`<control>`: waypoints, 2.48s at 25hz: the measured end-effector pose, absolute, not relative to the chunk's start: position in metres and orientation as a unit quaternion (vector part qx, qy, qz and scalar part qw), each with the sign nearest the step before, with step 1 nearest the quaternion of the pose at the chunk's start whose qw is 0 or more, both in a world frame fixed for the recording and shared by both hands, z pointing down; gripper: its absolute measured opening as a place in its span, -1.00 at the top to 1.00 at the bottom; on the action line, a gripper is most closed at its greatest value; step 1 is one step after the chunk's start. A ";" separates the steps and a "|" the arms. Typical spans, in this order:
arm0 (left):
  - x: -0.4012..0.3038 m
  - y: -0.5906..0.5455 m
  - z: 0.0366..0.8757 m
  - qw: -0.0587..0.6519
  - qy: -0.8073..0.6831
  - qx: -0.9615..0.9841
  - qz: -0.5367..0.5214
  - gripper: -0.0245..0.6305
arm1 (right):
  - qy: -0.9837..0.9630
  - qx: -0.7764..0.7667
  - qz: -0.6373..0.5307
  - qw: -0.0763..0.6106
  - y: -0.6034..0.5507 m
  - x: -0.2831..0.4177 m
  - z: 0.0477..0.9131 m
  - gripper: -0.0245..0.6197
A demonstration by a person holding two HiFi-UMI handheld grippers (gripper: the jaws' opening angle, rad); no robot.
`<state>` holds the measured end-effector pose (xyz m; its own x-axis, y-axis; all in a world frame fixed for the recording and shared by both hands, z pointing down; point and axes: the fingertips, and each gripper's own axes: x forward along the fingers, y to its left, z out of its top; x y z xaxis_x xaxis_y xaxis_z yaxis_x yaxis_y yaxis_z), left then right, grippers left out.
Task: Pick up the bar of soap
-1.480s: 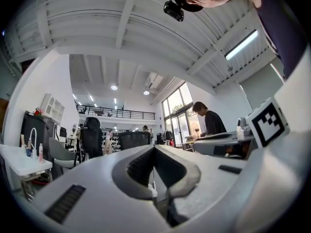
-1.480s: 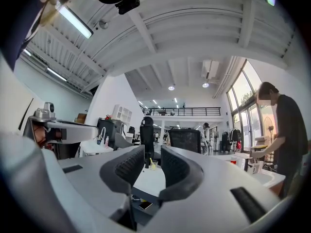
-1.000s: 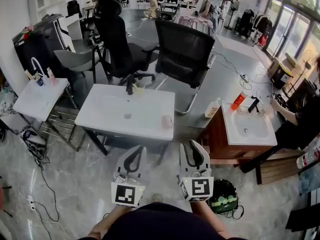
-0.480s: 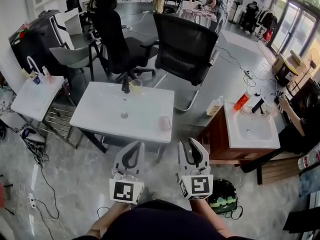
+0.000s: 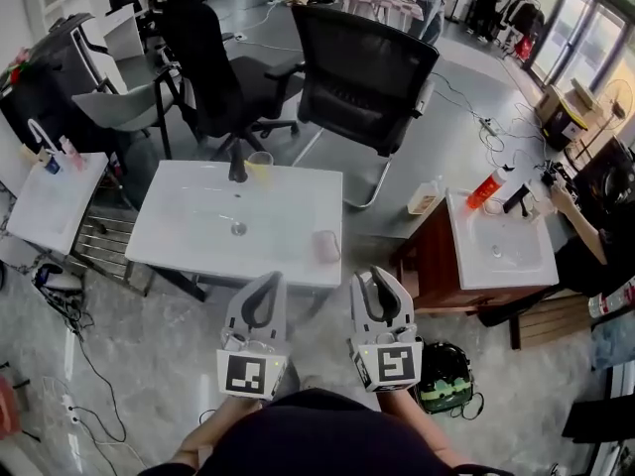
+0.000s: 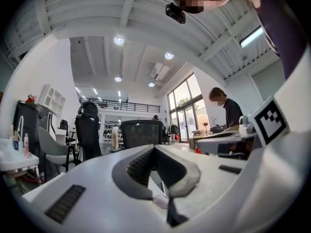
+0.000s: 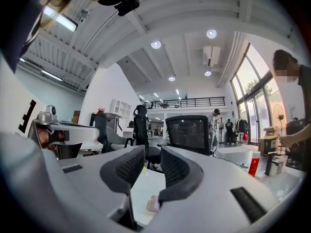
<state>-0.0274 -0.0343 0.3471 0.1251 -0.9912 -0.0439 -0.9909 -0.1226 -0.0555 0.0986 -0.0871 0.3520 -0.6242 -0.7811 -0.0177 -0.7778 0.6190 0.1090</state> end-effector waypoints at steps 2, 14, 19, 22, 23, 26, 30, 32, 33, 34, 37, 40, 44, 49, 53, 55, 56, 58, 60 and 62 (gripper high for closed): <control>-0.037 -0.053 0.347 0.037 0.656 -0.754 -0.004 0.93 | -0.899 0.434 -0.060 0.022 -0.103 0.086 0.352 0.57; -0.085 -0.164 0.327 0.049 0.591 -0.805 -0.008 0.93 | -0.867 0.494 -0.066 0.016 -0.193 0.033 0.330 0.57; -0.093 -0.193 0.335 0.041 0.563 -0.825 -0.011 0.93 | -0.845 0.530 -0.065 0.017 -0.217 0.030 0.334 0.57; -0.095 -0.205 0.343 0.034 0.550 -0.834 -0.013 0.93 | -0.835 0.547 -0.061 0.023 -0.224 0.032 0.340 0.57; -0.095 -0.208 0.346 0.032 0.546 -0.837 -0.013 0.93 | -0.833 0.550 -0.059 0.027 -0.226 0.032 0.343 0.57; -0.091 -0.217 0.358 0.018 0.538 -0.843 -0.016 0.93 | -0.828 0.556 -0.050 0.042 -0.229 0.034 0.356 0.57; -0.089 -0.227 0.379 0.005 0.532 -0.847 -0.026 0.93 | -0.828 0.555 -0.047 0.065 -0.235 0.032 0.379 0.57; -0.089 -0.231 0.388 0.000 0.531 -0.847 -0.029 0.93 | -0.830 0.549 -0.047 0.085 -0.238 0.030 0.393 0.57; -0.088 -0.233 0.392 -0.003 0.530 -0.847 -0.032 0.93 | -0.830 0.547 -0.043 0.094 -0.239 0.030 0.401 0.57; -0.088 -0.235 0.396 -0.005 0.530 -0.847 -0.035 0.93 | -0.831 0.546 -0.038 0.103 -0.241 0.029 0.410 0.57; -0.089 -0.240 0.407 -0.010 0.530 -0.847 -0.044 0.93 | -0.833 0.540 -0.011 0.120 -0.247 0.026 0.437 0.57; -0.087 -0.243 0.418 -0.013 0.529 -0.847 -0.052 0.93 | -0.834 0.532 0.015 0.145 -0.251 0.025 0.467 0.57; -0.084 -0.245 0.431 -0.026 0.523 -0.850 -0.058 0.93 | -0.831 0.520 0.039 0.191 -0.252 0.028 0.509 0.57; -0.083 -0.246 0.447 -0.034 0.519 -0.850 -0.079 0.93 | -0.832 0.497 0.069 0.237 -0.250 0.025 0.549 0.55; -0.080 -0.247 0.459 -0.044 0.517 -0.851 -0.086 0.93 | -0.830 0.478 0.095 0.271 -0.247 0.023 0.575 0.51; -0.079 -0.247 0.464 -0.049 0.516 -0.850 -0.092 0.93 | -0.827 0.467 0.110 0.292 -0.246 0.022 0.588 0.48; -0.078 -0.247 0.466 -0.050 0.515 -0.850 -0.094 0.93 | -0.826 0.461 0.119 0.303 -0.246 0.022 0.594 0.46; -0.078 -0.247 0.468 -0.052 0.515 -0.850 -0.095 0.93 | -0.823 0.449 0.136 0.321 -0.244 0.021 0.603 0.41; -0.078 -0.246 0.469 -0.053 0.515 -0.850 -0.097 0.93 | -0.819 0.442 0.149 0.335 -0.243 0.021 0.610 0.40; -0.080 -0.247 0.469 -0.053 0.517 -0.849 -0.096 0.93 | -0.814 0.435 0.159 0.350 -0.244 0.021 0.615 0.38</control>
